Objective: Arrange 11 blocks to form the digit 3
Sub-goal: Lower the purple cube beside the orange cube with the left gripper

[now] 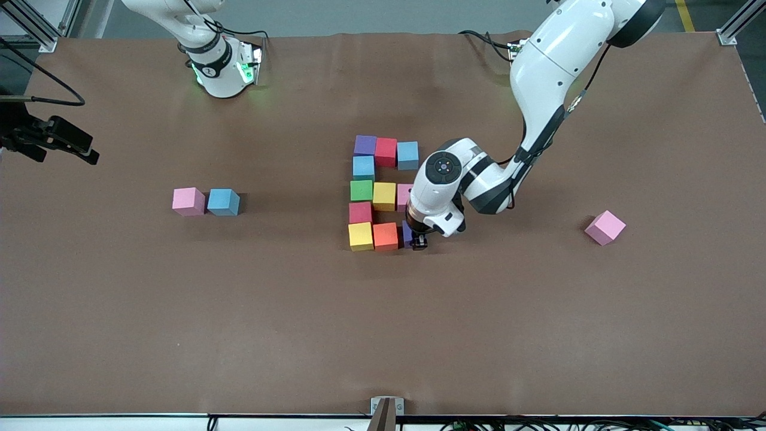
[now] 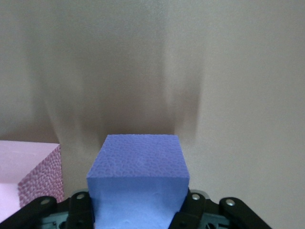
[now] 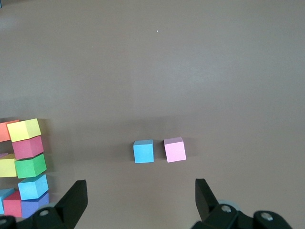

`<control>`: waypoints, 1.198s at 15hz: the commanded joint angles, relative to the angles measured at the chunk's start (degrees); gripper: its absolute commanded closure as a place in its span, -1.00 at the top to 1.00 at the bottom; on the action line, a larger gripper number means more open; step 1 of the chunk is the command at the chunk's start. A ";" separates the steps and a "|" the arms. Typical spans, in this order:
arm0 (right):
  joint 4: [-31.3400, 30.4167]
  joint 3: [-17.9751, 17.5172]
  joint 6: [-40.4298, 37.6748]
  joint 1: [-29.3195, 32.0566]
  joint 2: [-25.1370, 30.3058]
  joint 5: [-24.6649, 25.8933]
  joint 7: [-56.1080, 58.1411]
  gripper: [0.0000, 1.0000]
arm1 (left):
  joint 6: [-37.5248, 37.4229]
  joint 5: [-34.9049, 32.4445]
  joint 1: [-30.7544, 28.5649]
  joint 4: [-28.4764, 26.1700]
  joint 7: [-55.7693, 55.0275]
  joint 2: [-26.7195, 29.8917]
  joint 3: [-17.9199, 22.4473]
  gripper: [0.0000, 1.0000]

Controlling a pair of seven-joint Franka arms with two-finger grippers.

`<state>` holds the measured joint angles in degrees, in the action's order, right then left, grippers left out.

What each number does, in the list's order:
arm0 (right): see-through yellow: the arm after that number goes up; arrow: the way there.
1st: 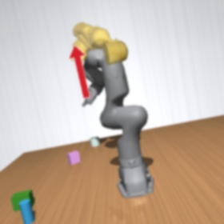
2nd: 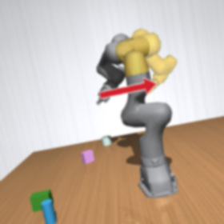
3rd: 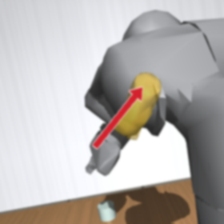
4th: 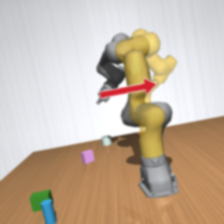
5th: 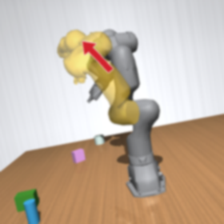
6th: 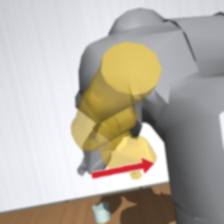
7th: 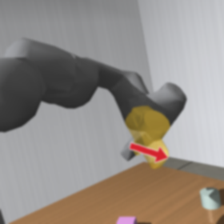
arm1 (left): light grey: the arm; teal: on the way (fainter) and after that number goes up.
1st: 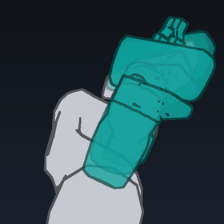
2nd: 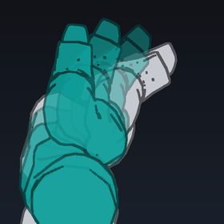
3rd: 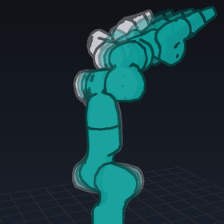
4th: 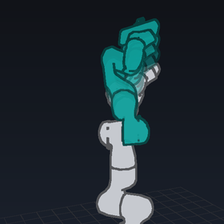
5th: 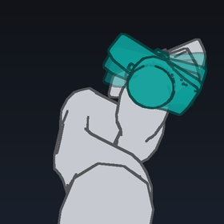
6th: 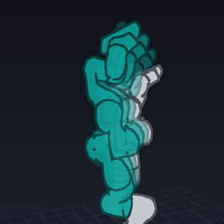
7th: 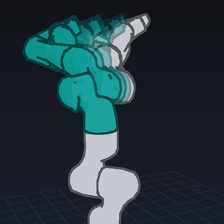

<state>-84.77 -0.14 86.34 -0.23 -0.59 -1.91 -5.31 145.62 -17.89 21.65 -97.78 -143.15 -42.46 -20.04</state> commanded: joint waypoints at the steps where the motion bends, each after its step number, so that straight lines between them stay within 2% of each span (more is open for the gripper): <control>1: 0.49 -0.21 -0.12 0.14 -0.21 -0.03 0.30 1.00 | 1.24 -1.36 0.24 -0.39 -0.46 -0.07 0.35 -0.77; 18: 0.49 -0.21 -0.12 0.14 -0.21 -0.03 0.30 1.00 | 1.95 -1.18 1.12 2.50 1.73 -2.97 0.44 -0.73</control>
<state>-84.77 -0.14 86.34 -0.23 -0.59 -1.91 -5.31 146.89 -18.28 22.08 -97.08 -141.46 -43.62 -20.00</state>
